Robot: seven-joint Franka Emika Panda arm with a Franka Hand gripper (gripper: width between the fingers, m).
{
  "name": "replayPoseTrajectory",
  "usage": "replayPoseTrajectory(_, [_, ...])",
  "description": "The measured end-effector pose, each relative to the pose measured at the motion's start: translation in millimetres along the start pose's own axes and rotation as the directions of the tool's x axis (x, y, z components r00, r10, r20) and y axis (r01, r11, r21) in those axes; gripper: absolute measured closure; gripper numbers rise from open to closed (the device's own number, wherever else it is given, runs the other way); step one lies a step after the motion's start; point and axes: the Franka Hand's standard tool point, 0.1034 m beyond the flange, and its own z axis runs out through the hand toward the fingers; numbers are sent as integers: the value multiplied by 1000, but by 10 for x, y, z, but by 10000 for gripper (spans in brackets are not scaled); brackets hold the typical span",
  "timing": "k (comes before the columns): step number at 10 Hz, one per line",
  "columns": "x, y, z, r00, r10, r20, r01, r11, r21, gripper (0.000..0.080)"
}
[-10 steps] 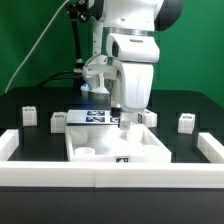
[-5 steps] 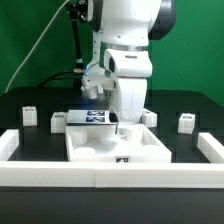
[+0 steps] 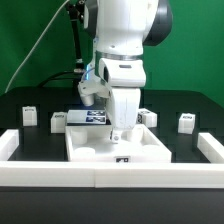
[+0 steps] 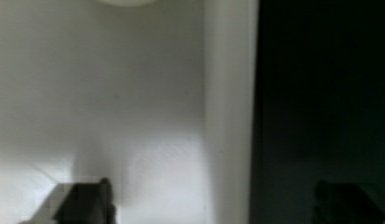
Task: Assemble one leg
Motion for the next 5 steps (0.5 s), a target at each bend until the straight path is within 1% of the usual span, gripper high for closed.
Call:
replayPoseTrajectory(1, [0, -2, 2, 1000, 0, 0, 0, 1000, 1, 382])
replayPoseTrajectory(2, [0, -3, 2, 1000, 0, 0, 0, 1000, 1, 382])
replayPoseTrajectory(4, [0, -4, 3, 1000, 0, 0, 0, 1000, 1, 720])
replayPoseTrajectory(5, [-3, 16, -13, 1000, 1, 0, -1, 1000, -8, 720])
